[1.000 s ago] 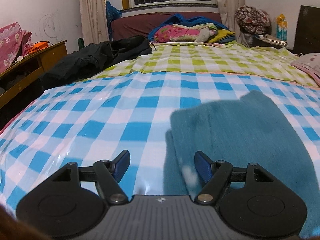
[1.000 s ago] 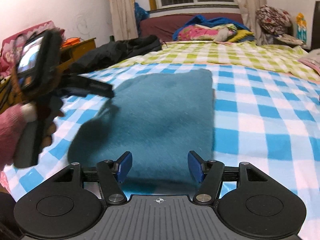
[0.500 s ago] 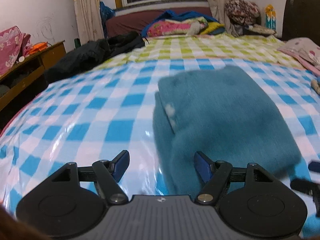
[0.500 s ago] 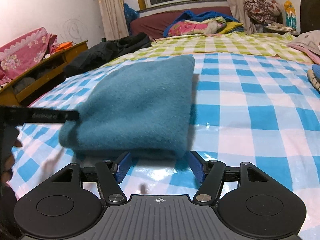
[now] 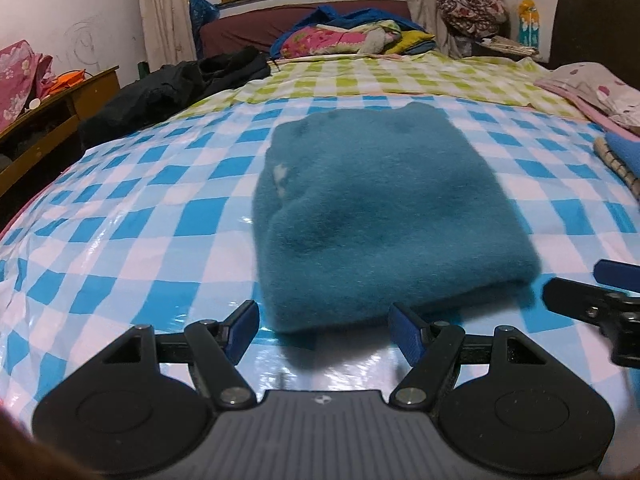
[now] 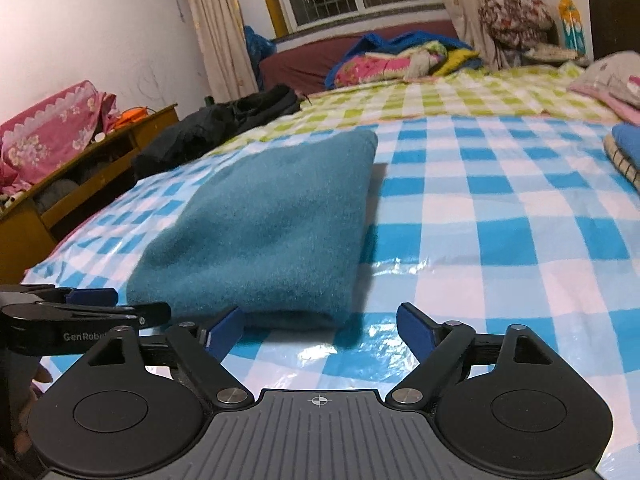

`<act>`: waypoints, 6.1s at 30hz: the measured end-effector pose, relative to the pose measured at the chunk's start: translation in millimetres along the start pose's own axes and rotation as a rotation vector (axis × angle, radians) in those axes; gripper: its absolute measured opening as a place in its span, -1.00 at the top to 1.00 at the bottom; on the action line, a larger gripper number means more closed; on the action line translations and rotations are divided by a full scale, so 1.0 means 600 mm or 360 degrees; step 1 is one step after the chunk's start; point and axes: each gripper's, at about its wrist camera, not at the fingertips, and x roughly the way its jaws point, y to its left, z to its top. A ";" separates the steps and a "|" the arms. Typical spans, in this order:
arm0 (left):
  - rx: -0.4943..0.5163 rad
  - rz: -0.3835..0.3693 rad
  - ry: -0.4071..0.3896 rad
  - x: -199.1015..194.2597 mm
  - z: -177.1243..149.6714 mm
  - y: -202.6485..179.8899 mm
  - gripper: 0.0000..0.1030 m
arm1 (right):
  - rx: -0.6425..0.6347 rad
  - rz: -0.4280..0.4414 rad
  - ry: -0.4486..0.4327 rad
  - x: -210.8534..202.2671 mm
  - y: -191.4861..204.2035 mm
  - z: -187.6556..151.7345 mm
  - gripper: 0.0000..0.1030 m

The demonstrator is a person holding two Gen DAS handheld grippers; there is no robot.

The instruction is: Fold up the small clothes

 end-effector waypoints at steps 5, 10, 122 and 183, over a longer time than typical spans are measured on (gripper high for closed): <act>0.0016 -0.0015 -0.0017 -0.013 -0.004 -0.009 -0.50 | 0.0017 0.0007 -0.0043 -0.007 -0.002 0.004 -0.76; -0.0004 -0.0027 0.0007 -0.010 -0.013 -0.006 -0.50 | -0.0038 -0.0064 -0.0029 0.000 0.003 0.001 -0.79; 0.0007 -0.0023 0.0047 0.003 -0.081 0.006 -1.00 | -0.0151 -0.0519 0.0242 0.014 0.071 -0.058 -0.79; 0.0042 0.0044 0.0046 -0.003 -0.082 -0.001 -1.00 | -0.0142 -0.0536 0.0267 0.012 0.072 -0.060 -0.79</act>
